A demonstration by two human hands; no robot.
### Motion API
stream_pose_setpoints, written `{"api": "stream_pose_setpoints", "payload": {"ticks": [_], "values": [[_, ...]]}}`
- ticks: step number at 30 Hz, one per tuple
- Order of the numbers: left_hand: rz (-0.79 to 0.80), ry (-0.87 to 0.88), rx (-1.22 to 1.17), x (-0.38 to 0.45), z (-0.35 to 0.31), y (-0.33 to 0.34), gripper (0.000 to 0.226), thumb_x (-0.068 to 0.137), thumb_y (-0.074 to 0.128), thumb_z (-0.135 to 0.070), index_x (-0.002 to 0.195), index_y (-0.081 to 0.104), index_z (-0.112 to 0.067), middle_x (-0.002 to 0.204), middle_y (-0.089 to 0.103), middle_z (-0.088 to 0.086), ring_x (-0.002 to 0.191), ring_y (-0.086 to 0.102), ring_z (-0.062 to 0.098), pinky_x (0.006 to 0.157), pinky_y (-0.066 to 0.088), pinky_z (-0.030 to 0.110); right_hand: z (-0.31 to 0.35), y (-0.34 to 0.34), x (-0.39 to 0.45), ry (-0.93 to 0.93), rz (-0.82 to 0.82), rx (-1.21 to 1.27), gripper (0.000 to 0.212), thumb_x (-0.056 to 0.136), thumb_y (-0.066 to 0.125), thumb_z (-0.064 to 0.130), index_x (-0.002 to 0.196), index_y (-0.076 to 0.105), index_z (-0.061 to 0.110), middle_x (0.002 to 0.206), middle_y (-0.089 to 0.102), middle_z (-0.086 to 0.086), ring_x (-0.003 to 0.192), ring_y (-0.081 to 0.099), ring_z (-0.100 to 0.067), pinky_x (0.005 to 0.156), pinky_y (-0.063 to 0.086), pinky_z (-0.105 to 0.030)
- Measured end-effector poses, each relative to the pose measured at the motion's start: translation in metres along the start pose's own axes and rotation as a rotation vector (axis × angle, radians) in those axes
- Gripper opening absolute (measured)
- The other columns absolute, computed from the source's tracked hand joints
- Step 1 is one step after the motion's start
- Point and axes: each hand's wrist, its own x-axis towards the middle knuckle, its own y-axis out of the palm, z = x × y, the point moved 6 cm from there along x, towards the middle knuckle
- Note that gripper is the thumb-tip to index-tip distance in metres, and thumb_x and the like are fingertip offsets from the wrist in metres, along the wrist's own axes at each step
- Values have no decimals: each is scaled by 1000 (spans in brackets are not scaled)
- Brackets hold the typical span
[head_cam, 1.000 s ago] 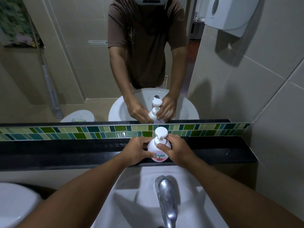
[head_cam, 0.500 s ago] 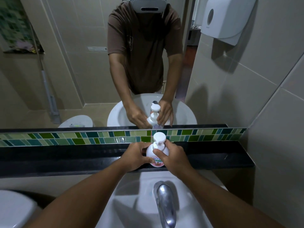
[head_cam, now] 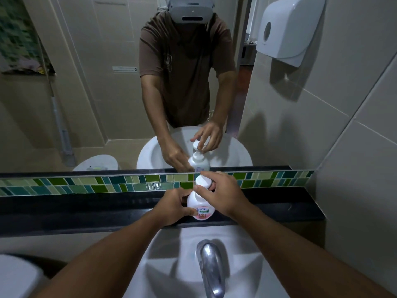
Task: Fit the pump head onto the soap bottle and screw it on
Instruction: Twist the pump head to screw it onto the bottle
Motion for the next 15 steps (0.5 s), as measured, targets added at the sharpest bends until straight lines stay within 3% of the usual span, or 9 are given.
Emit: {"api": "stream_pose_setpoints", "payload": {"ticks": [4,8,15], "values": [[8,-6,25,2,2,-2,52,69,99,-16,117,80,-21,110,84,-6,102,79,8,100,62,40,3,2,1,28,-27,5,54,86,77,42,133,68,18,119,74,-7,107,67,-21,96,53,-34],[23,-16,38,4,3,-4,53,69,99,-17,119,80,-20,112,84,-5,103,79,9,101,61,41,6,3,0,44,-41,-5,49,86,75,42,129,69,18,116,75,-7,104,68,-23,94,55,-39],[48,-6,67,6,5,-3,55,69,98,-20,121,79,-23,112,84,-8,103,79,6,101,61,40,10,6,-1,90,-83,-55,41,86,71,33,125,71,18,111,76,-10,103,68,-29,88,53,-35]]}}
